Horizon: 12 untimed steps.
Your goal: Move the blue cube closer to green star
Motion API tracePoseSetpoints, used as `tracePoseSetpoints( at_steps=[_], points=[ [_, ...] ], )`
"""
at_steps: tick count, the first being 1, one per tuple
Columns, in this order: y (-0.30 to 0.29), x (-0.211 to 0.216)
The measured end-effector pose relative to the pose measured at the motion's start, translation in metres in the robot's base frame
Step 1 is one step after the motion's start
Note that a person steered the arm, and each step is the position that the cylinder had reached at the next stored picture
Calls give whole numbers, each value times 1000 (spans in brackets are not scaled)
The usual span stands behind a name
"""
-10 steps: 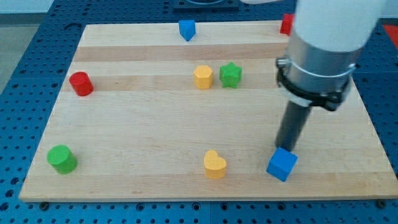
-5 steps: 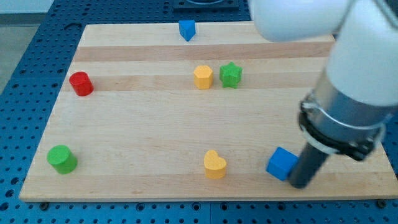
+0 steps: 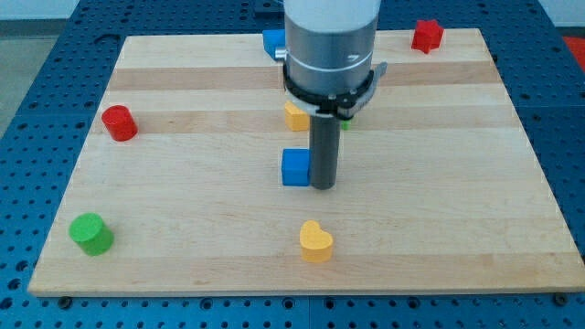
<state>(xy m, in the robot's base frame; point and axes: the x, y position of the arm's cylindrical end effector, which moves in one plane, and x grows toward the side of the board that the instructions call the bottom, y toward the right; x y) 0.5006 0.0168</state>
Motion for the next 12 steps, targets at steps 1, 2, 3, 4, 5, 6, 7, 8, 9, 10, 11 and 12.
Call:
tracePoseSetpoints(
  at_steps=[1, 2, 3, 4, 5, 6, 7, 8, 9, 10, 11, 12],
  points=[
    [-12, 17],
    [-37, 16],
    [-40, 3],
    [-28, -14],
    [-23, -15],
    [-32, -22],
    [-32, -37],
    [-28, -40],
    [-44, -40],
    [-83, -46],
    [-78, -62],
    [-44, -67]
  ],
)
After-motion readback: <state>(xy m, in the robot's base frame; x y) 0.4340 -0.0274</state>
